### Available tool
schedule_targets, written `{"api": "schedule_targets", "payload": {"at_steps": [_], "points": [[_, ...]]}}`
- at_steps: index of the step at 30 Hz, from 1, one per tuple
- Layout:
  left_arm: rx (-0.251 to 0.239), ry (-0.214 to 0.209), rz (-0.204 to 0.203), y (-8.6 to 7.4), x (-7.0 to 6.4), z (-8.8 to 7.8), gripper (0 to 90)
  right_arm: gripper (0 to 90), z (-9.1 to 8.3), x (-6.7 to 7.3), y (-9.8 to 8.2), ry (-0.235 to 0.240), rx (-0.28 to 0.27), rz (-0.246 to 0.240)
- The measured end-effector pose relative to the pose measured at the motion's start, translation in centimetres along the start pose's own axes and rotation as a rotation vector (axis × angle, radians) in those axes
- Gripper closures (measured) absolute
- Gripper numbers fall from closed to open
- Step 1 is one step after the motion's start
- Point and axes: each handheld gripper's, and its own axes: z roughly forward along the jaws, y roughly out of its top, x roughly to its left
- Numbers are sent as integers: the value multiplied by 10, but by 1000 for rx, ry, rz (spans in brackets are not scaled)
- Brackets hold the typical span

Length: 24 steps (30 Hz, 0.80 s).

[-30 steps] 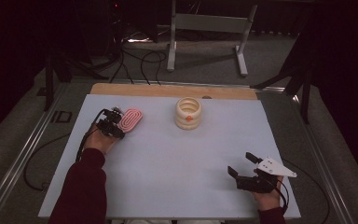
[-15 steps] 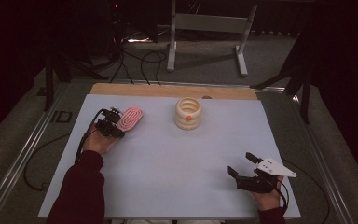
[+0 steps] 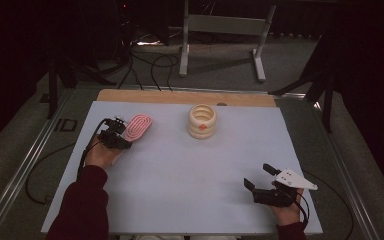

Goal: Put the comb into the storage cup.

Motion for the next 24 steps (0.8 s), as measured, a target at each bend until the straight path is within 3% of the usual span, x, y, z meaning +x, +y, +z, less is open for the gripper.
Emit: {"api": "schedule_targets", "payload": {"at_steps": [13, 24], "points": [[-56, -9, 43, -4, -10, -20, 695, 89, 1, 1, 0, 2, 11, 5], [-66, -16, 132, -5, -31, -30, 695, 88, 3, 1, -1, 6, 23, 5]]}}
